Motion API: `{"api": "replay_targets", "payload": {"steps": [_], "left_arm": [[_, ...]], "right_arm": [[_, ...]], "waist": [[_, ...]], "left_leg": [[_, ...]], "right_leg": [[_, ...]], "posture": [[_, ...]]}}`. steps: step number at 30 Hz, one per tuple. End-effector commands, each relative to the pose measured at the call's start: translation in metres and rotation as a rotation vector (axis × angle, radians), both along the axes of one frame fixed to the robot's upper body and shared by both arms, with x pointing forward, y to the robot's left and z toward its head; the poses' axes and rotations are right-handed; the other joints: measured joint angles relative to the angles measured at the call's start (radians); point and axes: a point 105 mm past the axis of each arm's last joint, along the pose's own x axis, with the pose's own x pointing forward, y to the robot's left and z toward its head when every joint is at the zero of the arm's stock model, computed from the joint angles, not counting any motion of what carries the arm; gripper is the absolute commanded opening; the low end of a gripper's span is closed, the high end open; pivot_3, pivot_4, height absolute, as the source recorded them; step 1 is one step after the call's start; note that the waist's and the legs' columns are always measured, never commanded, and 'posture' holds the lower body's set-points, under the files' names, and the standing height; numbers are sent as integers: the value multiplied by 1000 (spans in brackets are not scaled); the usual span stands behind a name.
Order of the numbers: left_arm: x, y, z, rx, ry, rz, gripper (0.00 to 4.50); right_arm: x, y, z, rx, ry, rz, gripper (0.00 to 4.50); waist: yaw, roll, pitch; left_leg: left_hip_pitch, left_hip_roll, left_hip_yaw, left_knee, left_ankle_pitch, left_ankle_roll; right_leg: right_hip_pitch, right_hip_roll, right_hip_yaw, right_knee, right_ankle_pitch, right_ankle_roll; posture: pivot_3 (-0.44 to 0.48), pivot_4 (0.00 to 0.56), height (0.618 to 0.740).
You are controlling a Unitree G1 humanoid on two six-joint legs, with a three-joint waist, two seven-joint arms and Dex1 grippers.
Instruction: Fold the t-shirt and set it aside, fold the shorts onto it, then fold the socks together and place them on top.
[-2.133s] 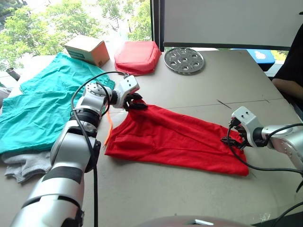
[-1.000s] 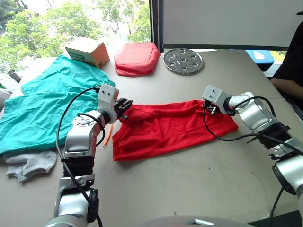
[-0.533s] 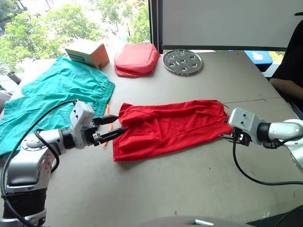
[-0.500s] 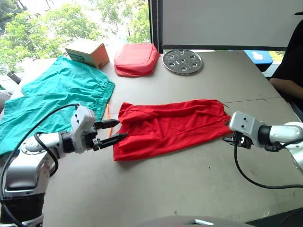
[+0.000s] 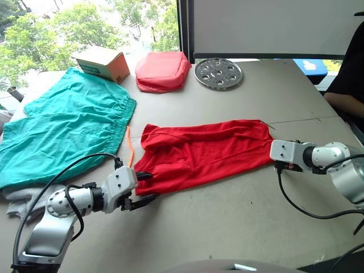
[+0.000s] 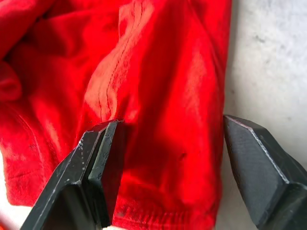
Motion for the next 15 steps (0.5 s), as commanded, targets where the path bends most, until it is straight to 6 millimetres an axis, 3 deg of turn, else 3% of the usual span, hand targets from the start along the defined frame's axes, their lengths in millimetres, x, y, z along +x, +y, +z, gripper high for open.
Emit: {"api": "replay_targets", "payload": {"steps": [1,4,8,12,15], "left_arm": [[0,2,-6,65,-46,-22,3407],[2,2,-9,69,-66,-30,3477],[6,0,-5,58,-99,-65,1717],[8,4,-3,61,-122,-91,57],[10,5,1,54,-141,-116,57]], "right_arm": [[1,-1,0,-46,9,5,2776],[0,2,-1,-36,34,-3,2002],[-2,2,0,-20,32,-15,61],[-3,3,0,-15,10,-17,0],[-3,0,3,-15,-17,-21,0]], "waist": [[0,1,0],[2,2,-2],[2,5,-3],[1,7,-4],[0,6,-4]], "left_leg": [[0,0,0,0,0,0],[1,1,0,0,0,0],[1,1,1,2,0,0],[1,1,0,3,0,-1],[2,2,1,3,0,-1]], "right_leg": [[0,0,0,0,0,0],[0,-1,0,1,0,0],[0,-1,0,1,0,0],[0,-1,0,3,0,0],[0,0,0,3,0,0]], "posture": [[0,150,740],[0,150,740],[0,150,740],[0,150,740],[0,150,740]]}}
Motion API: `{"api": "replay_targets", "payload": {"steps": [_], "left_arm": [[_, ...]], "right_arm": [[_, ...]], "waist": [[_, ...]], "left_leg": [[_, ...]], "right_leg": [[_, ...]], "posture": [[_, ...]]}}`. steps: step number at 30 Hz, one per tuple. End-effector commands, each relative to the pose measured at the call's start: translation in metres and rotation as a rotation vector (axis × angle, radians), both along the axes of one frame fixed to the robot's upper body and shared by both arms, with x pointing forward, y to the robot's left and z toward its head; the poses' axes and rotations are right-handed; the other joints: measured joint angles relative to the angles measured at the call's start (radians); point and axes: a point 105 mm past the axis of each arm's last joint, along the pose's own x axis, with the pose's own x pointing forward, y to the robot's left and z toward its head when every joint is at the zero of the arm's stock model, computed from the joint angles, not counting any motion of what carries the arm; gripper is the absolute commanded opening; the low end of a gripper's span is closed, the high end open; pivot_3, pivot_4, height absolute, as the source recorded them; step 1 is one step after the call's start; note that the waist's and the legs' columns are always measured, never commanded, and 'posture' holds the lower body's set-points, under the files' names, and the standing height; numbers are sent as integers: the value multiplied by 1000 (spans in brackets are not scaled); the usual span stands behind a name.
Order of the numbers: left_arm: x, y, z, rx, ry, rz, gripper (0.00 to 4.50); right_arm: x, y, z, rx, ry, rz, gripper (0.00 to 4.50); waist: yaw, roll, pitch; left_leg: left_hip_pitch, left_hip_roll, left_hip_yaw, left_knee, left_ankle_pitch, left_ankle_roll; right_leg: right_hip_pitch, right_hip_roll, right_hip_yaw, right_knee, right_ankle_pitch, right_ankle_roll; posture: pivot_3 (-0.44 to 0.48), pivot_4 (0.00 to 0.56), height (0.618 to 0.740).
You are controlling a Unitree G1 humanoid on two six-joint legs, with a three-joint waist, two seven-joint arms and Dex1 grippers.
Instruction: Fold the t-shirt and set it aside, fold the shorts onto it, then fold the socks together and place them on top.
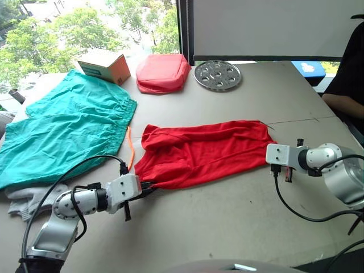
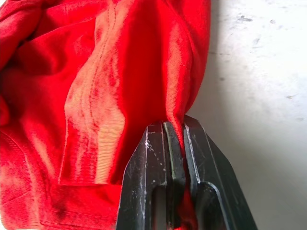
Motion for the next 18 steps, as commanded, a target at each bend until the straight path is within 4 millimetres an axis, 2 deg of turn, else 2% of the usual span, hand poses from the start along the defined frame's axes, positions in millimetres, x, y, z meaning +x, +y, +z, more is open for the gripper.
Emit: {"api": "replay_targets", "payload": {"steps": [1,5,12,18], "left_arm": [[3,5,7,-1,-32,-19,57],[-6,2,11,-35,-6,-103,57],[-32,-4,7,-68,128,-239,57],[-55,2,7,-67,245,-308,57]], "right_arm": [[3,-8,16,3,-81,-23,0],[-16,-16,18,28,-39,-25,0],[-66,-18,20,111,97,-32,0],[-99,-17,17,195,194,-54,0]], "waist": [[0,0,0],[3,0,0],[4,0,0],[2,1,1]], "left_leg": [[0,0,0,0,0,0],[-2,0,-1,-1,0,0],[-2,0,-1,-3,-1,1],[-2,1,-1,-2,-2,0]], "right_leg": [[0,0,0,0,0,0],[0,0,-1,-1,0,-1],[0,-1,-2,-4,0,0],[0,-2,-2,-4,-3,4]], "posture": [[0,150,740],[0,150,740],[0,150,740],[0,150,740]]}}
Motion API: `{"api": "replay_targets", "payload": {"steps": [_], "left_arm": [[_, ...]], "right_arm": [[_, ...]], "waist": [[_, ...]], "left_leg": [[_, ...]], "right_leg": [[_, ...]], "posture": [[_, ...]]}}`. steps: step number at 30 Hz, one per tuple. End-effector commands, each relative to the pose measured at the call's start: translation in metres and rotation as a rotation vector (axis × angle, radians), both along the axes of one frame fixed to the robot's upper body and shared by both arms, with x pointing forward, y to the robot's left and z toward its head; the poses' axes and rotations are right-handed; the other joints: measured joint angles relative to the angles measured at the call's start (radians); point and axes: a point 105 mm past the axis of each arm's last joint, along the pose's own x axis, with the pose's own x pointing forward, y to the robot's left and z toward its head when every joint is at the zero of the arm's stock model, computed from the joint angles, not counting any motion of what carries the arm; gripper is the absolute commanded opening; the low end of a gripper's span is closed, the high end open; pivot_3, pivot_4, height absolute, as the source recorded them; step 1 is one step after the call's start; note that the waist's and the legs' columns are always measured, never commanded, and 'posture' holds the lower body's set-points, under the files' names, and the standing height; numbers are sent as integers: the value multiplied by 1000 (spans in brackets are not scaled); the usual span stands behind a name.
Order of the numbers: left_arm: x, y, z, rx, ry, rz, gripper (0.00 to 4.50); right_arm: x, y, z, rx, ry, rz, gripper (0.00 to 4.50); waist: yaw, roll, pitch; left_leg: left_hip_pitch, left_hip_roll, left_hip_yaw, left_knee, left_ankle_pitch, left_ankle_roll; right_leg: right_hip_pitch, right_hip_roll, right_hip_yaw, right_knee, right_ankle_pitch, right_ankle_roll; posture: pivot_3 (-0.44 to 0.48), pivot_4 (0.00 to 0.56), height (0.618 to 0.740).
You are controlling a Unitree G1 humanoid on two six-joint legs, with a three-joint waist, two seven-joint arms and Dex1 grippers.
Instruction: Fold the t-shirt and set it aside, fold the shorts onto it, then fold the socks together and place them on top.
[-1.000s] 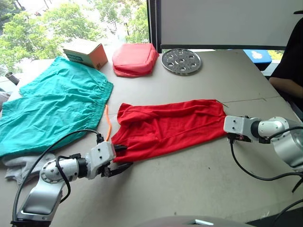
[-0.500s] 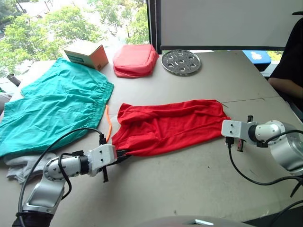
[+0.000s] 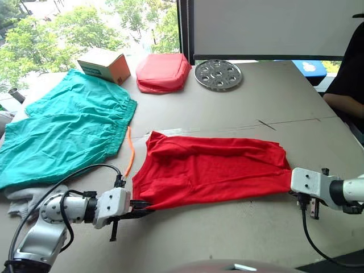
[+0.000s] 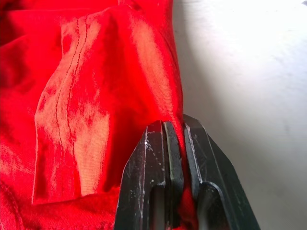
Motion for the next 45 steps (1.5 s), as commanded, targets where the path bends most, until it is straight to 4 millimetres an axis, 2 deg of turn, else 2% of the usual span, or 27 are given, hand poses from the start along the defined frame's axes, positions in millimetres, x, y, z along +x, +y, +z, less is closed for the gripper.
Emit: {"api": "replay_targets", "payload": {"steps": [1,5,7,10,11,13,15,17,21,23,25,27,30,33,34,37,41,45], "left_arm": [[-14,2,7,-6,48,-60,57],[-26,5,10,-10,117,-75,57],[-29,5,14,-26,153,-65,57],[-30,7,27,-64,264,-29,57],[-29,7,33,-87,294,-14,0],[-26,9,42,-116,341,17,835],[-17,10,52,-174,355,83,1596],[-12,11,63,-228,400,132,2579],[-5,21,86,-308,525,178,2579],[22,23,98,-375,463,270,2579],[58,20,108,-451,370,377,2579],[86,10,101,-413,291,466,2579],[110,-2,88,-321,196,523,1798],[119,-11,75,-272,171,546,442],[121,-12,69,-240,164,548,66],[121,-15,57,-172,149,543,66],[123,-14,41,-63,101,532,66],[136,-7,39,-18,1,555,66]], "right_arm": [[-9,2,12,35,-9,10,0],[-22,4,8,92,51,14,0],[-21,4,9,98,39,23,0],[-21,2,18,163,58,6,0],[-23,2,22,198,78,-3,632],[-23,2,29,249,77,-13,1293],[-22,1,37,270,52,-13,2296],[-27,2,44,320,69,-17,2355],[-28,17,65,487,58,-4,2355],[-11,27,74,565,-12,-31,2355],[10,35,70,582,-67,-75,2355],[38,33,60,534,-146,-179,2355],[60,40,53,495,-188,-215,1540],[70,51,46,481,-175,-220,145],[71,54,42,474,-163,-219,0],[74,57,27,424,-122,-218,0],[78,56,8,349,-68,-249,0],[100,46,5,259,-186,-317,0]], "waist": [[0,0,0],[1,0,0],[2,-1,0],[1,-1,1],[1,-1,1],[2,-1,1],[2,-1,2],[2,-1,2],[1,-3,2],[1,-2,3],[3,-2,5],[6,-5,4],[3,-10,2],[-2,-10,2],[-3,-10,2],[-1,-11,2],[1,-10,2],[-1,-10,2]], "left_leg": [[0,0,0,0,-1,-2],[0,1,0,0,-1,-2],[0,1,0,0,-1,-2],[0,1,0,0,-1,-2],[0,1,0,0,-1,-2],[0,1,0,0,-1,-2],[0,1,0,0,-1,-1],[0,1,-1,0,0,0],[0,1,-1,0,0,0],[1,1,0,0,0,0],[0,2,-1,2,0,-1],[0,1,-2,2,0,-3],[0,-4,-2,3,1,0],[-2,-7,-1,1,3,-3],[-3,-7,-1,0,3,-3],[-4,-7,-2,-3,3,-3],[-4,-6,-3,-2,0,2],[-3,-5,-2,2,0,2]], "right_leg": [[0,0,0,0,0,0],[0,0,0,0,0,0],[0,0,0,0,0,0],[0,0,-1,0,0,0],[0,0,-1,0,0,1],[0,0,-1,0,0,1],[0,0,-1,0,0,1],[0,1,-1,0,0,1],[0,2,-1,0,0,1],[0,2,0,0,0,1],[0,2,0,1,0,1],[0,3,-1,1,0,1],[2,3,3,2,2,-3],[1,4,7,1,3,-5],[0,5,6,0,3,-5],[-1,6,4,-1,5,-1],[-1,5,4,-1,3,-5],[-1,4,5,0,3,-4]], "posture": [[0,150,740],[0,150,740],[0,150,740],[0,150,740],[0,150,740],[0,150,740],[0,150,740],[0,150,740],[0,150,740],[0,150,740],[0,150,740],[0,150,740],[0,150,740],[0,150,740],[0,150,740],[0,150,740],[0,150,740],[0,150,740]]}}
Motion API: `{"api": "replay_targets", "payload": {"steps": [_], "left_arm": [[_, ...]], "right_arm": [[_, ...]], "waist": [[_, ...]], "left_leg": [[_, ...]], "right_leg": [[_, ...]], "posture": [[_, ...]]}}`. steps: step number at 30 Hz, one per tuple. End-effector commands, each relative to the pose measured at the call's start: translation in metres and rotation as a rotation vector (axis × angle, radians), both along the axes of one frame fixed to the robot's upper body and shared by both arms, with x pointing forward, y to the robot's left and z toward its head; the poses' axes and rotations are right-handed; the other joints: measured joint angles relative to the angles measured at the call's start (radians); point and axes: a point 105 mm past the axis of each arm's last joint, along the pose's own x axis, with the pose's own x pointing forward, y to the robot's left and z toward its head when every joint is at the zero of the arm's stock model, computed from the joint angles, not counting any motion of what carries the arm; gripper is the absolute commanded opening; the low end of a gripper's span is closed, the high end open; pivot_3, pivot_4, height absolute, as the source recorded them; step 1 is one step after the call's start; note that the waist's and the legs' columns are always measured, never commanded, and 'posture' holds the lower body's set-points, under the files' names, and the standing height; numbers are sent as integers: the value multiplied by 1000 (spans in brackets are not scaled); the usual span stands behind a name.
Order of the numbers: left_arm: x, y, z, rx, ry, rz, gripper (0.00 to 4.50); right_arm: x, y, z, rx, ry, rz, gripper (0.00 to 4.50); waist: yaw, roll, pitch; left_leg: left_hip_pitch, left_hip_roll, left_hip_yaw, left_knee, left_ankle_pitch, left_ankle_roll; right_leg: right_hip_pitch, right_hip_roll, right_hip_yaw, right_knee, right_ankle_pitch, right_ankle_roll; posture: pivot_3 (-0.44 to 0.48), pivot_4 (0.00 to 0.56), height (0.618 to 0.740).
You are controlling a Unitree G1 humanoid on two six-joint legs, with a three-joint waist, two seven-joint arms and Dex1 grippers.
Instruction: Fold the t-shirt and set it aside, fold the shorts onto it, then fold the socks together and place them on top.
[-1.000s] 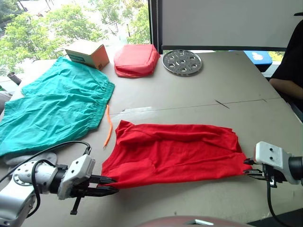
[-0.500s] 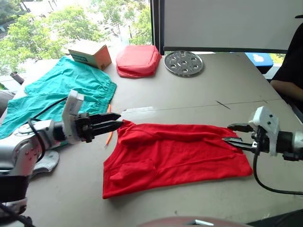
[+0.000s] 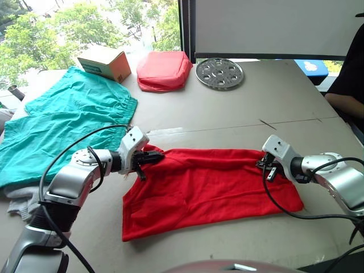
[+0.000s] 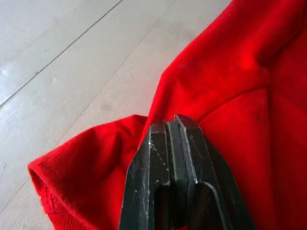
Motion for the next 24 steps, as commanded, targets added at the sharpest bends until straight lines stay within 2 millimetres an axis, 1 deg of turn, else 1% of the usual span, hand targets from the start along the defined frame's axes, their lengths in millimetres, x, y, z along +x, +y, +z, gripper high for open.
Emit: {"api": "replay_targets", "payload": {"steps": [1,5,7,8,10,12,13,14,16,18,20,22,23,24], "left_arm": [[18,5,10,59,-130,19,66],[42,11,18,72,-244,94,66],[46,11,22,43,-274,100,66],[46,10,27,10,-285,98,66],[42,7,41,-133,-261,102,66],[24,8,60,-299,-162,58,66],[16,13,68,-354,-118,68,66],[7,18,73,-387,-78,63,353],[-7,25,80,-420,-36,91,1014],[-19,30,81,-450,9,147,2009],[-40,28,80,-487,88,142,2880],[-55,27,77,-497,144,145,3469],[-64,29,71,-491,188,160,3925],[-75,31,59,-464,225,185,3925]], "right_arm": [[26,-11,11,-101,-148,-89,0],[44,-15,20,-142,-258,-135,0],[46,-12,23,-124,-277,-136,0],[45,-7,26,-98,-293,-109,0],[41,0,34,-17,-290,-96,0],[25,17,51,130,-273,-15,0],[16,23,60,192,-275,28,0],[7,29,67,242,-274,69,0],[-10,39,76,331,-268,139,0],[-28,49,80,383,-263,219,0],[-43,57,79,421,-230,277,0],[-52,62,79,452,-211,304,0],[-56,64,79,464,-206,321,0],[-61,68,78,480,-192,343,0]], "waist": [[1,-1,0],[3,0,0],[1,-1,-1],[0,-1,-1],[-1,-1,-1],[-2,-1,-1],[-3,-1,0],[-5,-1,0],[-8,0,0],[-4,1,0],[-1,2,1],[-2,2,2],[0,2,3],[-1,2,3]], "left_leg": [[1,0,0,1,0,0],[1,-1,-1,1,1,-1],[-1,-1,-1,1,1,-1],[-2,-1,-1,1,1,-1],[-2,-1,0,0,3,-4],[-3,-1,0,0,3,-4],[-4,0,-1,0,3,-4],[-4,1,-3,0,1,-1],[-2,2,-3,-1,0,0],[1,3,-3,-1,0,0],[1,2,-3,-1,0,0],[3,3,-2,-1,0,0],[3,3,-2,-1,0,0],[3,3,-2,0,0,0]], "right_leg": [[0,0,0,1,0,0],[1,0,0,2,0,0],[0,1,0,2,0,0],[0,1,0,2,1,1],[0,1,-1,1,3,4],[0,2,-1,0,3,4],[0,2,-2,0,3,4],[0,2,-2,0,3,4],[0,2,-2,0,3,4],[2,0,-2,0,2,4],[2,0,-2,1,0,1],[2,-1,0,2,0,1],[2,-1,0,2,0,1],[2,-1,-1,3,0,1]], "posture": [[0,150,740],[0,150,740],[0,150,740],[0,150,740],[0,150,740],[0,150,740],[0,150,740],[0,150,740],[0,150,740],[0,150,740],[0,150,740],[0,150,740],[0,150,740],[0,150,740]]}}
